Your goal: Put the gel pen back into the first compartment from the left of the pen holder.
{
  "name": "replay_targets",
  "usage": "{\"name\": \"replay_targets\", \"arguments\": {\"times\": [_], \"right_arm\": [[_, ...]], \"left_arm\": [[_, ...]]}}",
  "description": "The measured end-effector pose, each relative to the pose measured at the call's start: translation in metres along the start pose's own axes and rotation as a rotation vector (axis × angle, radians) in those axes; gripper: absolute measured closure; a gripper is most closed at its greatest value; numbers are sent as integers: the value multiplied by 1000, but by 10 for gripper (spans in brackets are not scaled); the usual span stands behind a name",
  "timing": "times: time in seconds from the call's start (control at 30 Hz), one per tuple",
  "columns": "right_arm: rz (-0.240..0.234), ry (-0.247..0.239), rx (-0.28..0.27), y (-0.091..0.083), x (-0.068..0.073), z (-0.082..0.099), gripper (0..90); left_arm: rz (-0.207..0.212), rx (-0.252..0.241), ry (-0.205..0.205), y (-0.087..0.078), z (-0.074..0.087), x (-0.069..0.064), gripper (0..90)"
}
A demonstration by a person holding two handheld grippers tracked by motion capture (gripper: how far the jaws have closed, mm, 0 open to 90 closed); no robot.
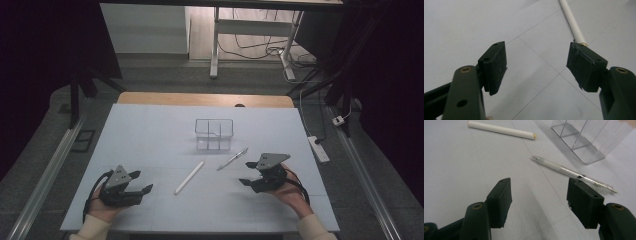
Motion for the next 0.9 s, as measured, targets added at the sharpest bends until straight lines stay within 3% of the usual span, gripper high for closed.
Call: {"name": "replay_targets", "arguments": {"times": [0.53,0.63,0.9], "right_arm": [[-59,-35,48,25,-10,-8,344],[-71,-43,78,29,-11,-9,343],[-90,-91,116,37,-16,-18,341]], "left_arm": [[-2,9,16,2,1,-2,321],[-1,11,17,3,1,-3,321],[0,13,17,3,1,-2,320]]}}
Point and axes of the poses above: each handheld gripper's, and its own axes: y roughly forward along the jaws, z roughly out of its underside, x roughly to its left, the point moved 8 cm from there along y, roughly forward along the jaws, and after that the axes turned 13 degrees about -x, right-handed, at the moved point
